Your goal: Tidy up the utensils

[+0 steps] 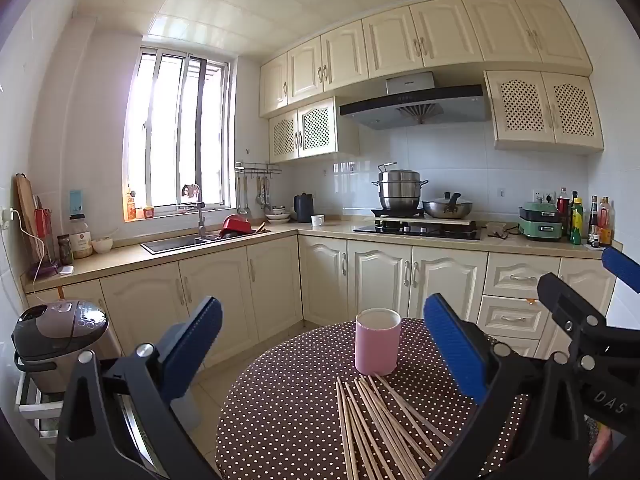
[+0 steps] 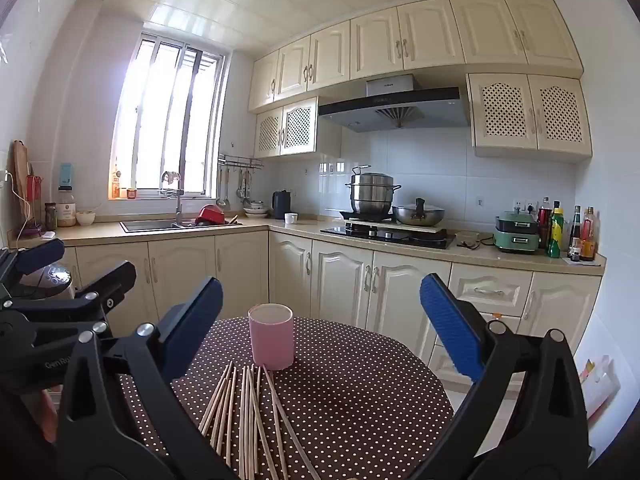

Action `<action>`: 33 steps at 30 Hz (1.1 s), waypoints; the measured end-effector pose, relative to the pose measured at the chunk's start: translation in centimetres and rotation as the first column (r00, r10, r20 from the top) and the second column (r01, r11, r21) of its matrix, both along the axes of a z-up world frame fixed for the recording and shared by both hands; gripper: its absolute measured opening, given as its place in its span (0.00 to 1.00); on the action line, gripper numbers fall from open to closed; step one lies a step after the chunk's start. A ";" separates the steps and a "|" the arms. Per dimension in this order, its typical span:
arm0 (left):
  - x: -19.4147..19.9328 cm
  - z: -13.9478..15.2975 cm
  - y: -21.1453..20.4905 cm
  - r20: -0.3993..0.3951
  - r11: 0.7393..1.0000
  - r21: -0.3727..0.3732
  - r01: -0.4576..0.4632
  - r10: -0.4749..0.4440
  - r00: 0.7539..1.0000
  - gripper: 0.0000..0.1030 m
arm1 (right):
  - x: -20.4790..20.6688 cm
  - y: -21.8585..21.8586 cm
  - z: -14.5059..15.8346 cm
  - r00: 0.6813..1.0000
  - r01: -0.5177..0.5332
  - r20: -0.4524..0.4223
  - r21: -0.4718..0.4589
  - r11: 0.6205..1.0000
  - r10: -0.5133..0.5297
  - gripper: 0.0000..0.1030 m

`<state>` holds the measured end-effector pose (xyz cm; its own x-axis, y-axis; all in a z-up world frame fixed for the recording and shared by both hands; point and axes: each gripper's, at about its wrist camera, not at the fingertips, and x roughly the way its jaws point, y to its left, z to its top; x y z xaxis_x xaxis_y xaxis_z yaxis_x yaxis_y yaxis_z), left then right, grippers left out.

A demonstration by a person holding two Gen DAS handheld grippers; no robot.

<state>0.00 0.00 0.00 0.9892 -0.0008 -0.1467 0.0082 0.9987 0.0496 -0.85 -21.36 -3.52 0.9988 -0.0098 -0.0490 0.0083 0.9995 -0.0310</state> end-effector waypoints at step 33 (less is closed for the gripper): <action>0.4 -0.4 0.1 -0.009 1.000 -0.002 0.003 -0.003 1.000 0.96 | 0.4 -0.7 0.1 1.000 -0.002 -0.011 -0.003 1.000 0.002 0.94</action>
